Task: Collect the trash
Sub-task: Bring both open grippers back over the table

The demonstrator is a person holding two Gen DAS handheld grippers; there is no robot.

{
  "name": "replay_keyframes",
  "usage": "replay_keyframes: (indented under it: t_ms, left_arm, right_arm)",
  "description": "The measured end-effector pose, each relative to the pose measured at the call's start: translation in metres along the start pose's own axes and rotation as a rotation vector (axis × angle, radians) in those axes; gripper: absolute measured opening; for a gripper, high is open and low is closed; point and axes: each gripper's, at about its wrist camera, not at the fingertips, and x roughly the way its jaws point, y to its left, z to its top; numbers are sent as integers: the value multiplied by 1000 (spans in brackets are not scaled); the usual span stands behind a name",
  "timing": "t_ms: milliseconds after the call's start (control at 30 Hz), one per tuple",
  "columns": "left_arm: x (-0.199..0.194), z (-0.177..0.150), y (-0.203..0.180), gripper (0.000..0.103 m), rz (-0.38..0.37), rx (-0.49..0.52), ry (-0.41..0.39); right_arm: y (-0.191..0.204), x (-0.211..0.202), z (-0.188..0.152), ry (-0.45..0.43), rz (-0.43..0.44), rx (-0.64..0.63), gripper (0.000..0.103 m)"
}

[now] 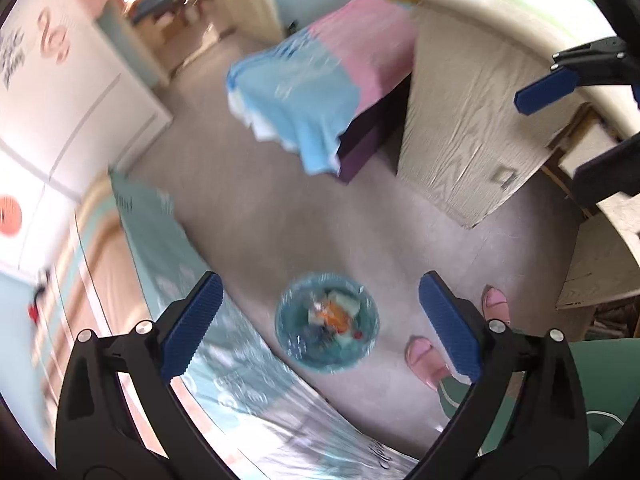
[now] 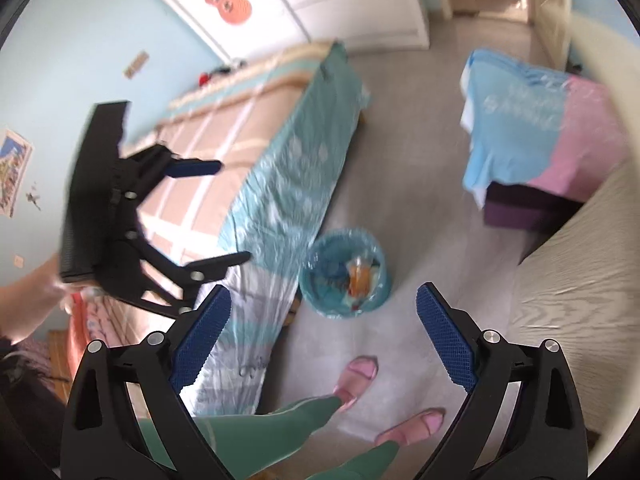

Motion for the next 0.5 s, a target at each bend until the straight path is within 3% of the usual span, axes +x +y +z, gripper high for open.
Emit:
replay_keyframes:
  t_ms: [200,500]
  left_arm:
    - [-42,61,-39,96,-51,145,-115]
    - [-73,140,-147,96,-160,461,-243]
  right_arm:
    - [-12,-103,-29,-162,-94,70,96]
    - [-50,-215,-124,-300,-320,266,96]
